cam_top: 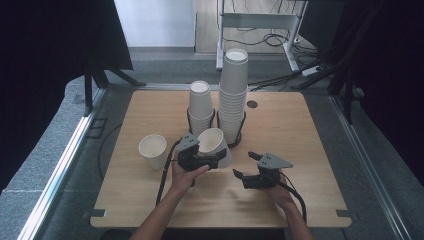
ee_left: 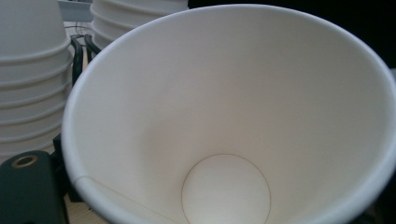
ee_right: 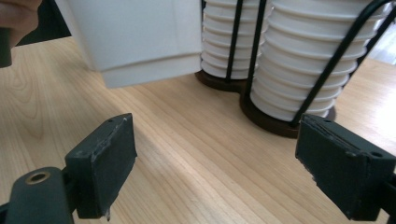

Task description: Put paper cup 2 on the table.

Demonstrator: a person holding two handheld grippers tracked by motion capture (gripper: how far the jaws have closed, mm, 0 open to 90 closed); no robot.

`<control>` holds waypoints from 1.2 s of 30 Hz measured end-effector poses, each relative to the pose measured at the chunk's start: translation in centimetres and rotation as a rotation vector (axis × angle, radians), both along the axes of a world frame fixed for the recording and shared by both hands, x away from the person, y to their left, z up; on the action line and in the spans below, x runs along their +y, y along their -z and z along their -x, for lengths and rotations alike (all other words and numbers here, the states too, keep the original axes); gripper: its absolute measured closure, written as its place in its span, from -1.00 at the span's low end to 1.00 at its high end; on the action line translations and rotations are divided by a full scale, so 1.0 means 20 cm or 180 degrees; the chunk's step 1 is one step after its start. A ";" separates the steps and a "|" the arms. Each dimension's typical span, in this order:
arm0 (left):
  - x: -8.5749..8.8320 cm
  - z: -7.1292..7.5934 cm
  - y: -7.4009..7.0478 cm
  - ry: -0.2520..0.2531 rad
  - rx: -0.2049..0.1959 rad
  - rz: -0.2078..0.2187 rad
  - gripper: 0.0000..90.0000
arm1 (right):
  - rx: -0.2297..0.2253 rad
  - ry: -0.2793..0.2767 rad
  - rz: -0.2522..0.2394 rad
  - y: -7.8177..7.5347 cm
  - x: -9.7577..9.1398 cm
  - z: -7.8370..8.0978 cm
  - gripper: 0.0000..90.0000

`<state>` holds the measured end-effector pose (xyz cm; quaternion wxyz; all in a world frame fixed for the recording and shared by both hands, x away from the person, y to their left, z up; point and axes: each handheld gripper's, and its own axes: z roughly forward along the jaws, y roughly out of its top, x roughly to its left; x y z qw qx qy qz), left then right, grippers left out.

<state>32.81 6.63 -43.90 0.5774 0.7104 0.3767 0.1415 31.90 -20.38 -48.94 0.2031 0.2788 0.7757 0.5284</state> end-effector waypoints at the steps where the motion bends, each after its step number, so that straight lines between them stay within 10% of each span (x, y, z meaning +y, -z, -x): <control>1: 0.00 0.00 0.00 -0.0026 -0.0011 -0.0030 -0.73 | -0.0019 0.0017 -0.0019 0.00 -0.01 0.00 -0.71; 22: 0.02 0.01 0.12 -0.0639 -0.0158 -0.0822 -0.74 | 0.0016 0.0119 -0.0033 0.02 -0.04 0.01 -0.70; 36: 0.05 -0.01 0.16 -0.0878 -0.0019 -0.1077 -0.74 | 0.0030 0.0122 -0.0055 0.03 -0.05 0.01 -0.68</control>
